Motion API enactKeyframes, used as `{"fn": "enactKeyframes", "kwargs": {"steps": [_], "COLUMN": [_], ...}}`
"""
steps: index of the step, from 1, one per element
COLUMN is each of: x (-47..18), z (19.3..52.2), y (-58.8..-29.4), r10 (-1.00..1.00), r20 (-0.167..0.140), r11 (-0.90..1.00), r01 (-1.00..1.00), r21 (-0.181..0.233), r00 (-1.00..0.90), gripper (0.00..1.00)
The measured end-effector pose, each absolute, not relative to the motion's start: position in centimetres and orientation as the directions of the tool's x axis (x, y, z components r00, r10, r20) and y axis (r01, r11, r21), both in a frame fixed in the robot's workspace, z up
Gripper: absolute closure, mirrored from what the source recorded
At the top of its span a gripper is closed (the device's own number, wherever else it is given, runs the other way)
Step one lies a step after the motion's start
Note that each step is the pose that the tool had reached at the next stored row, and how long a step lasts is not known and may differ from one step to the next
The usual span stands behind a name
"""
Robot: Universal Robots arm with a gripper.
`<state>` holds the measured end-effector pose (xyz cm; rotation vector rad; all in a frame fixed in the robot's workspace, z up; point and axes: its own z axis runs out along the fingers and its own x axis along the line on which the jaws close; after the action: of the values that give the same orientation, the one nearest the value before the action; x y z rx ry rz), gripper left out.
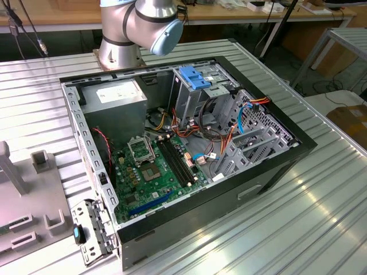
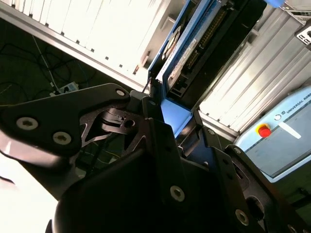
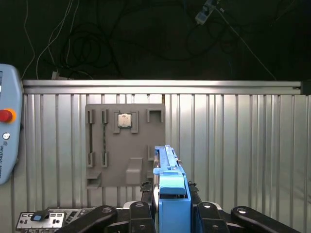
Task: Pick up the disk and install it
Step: 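Pick up the disk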
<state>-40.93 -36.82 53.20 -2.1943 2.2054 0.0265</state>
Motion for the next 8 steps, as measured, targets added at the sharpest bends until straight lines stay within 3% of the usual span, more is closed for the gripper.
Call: {"fn": "enactKeyframes", "kwargs": {"steps": [8], "x": [-40.3], "z": [53.2], "y": [-36.82], "r10": [-0.999], "r20": [-0.034], "r11": [0.005], "r01": [-1.0], "r21": [-0.009], "r00": [-0.005], "gripper": [0.63]}}
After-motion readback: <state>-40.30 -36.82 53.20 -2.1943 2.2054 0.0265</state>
